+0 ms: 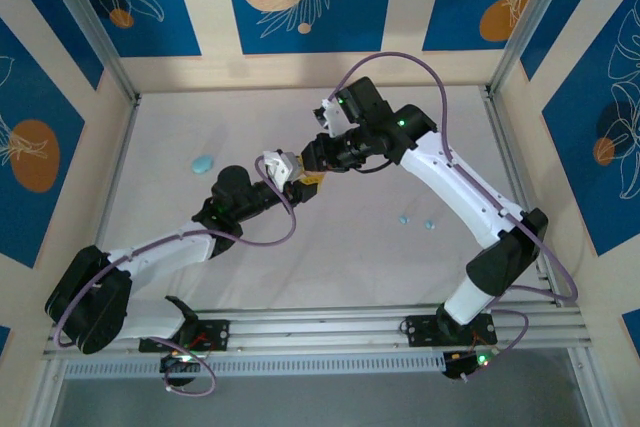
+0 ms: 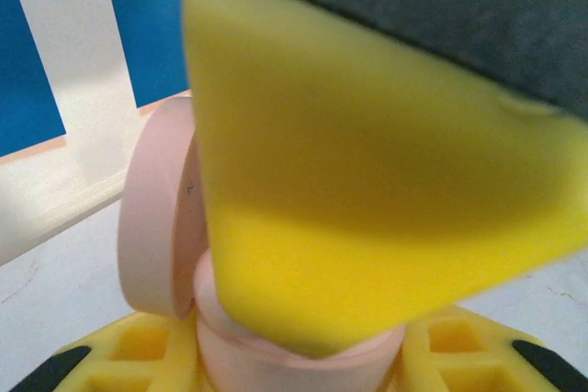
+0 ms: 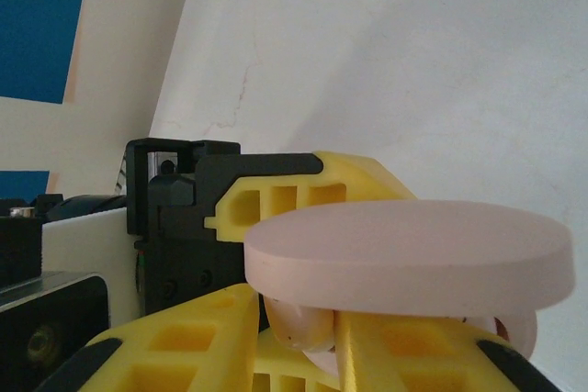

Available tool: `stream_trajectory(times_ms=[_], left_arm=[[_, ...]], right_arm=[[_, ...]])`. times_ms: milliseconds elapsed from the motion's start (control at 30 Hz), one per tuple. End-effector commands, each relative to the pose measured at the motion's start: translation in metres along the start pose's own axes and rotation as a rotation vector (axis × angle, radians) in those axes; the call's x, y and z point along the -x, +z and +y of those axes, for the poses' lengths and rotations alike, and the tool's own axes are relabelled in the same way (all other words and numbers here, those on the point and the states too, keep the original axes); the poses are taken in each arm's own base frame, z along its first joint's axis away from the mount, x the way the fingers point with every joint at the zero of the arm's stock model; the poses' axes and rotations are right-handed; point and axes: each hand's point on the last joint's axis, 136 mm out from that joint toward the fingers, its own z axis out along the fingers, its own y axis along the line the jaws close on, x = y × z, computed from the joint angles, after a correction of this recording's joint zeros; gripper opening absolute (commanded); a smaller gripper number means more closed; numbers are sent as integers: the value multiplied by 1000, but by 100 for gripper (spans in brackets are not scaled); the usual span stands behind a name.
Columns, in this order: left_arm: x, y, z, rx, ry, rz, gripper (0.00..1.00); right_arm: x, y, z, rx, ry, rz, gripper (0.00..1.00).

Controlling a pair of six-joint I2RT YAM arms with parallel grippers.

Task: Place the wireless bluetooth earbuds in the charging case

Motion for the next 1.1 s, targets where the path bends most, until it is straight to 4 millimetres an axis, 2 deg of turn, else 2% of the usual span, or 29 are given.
stream_trajectory(times_ms=[0,367,1067], left_arm=[[34,-2,-7,-23,32,-121,37],[35,-2,-7,-24,32,-123,37],[36,-1,-5,-18,34,-127,37]], right_arm=[[-3,-13,0,-18,23,-9,29],[-3,-13,-6,-34,40,-12,28],[-2,-27,1,-19,28,-41,30]])
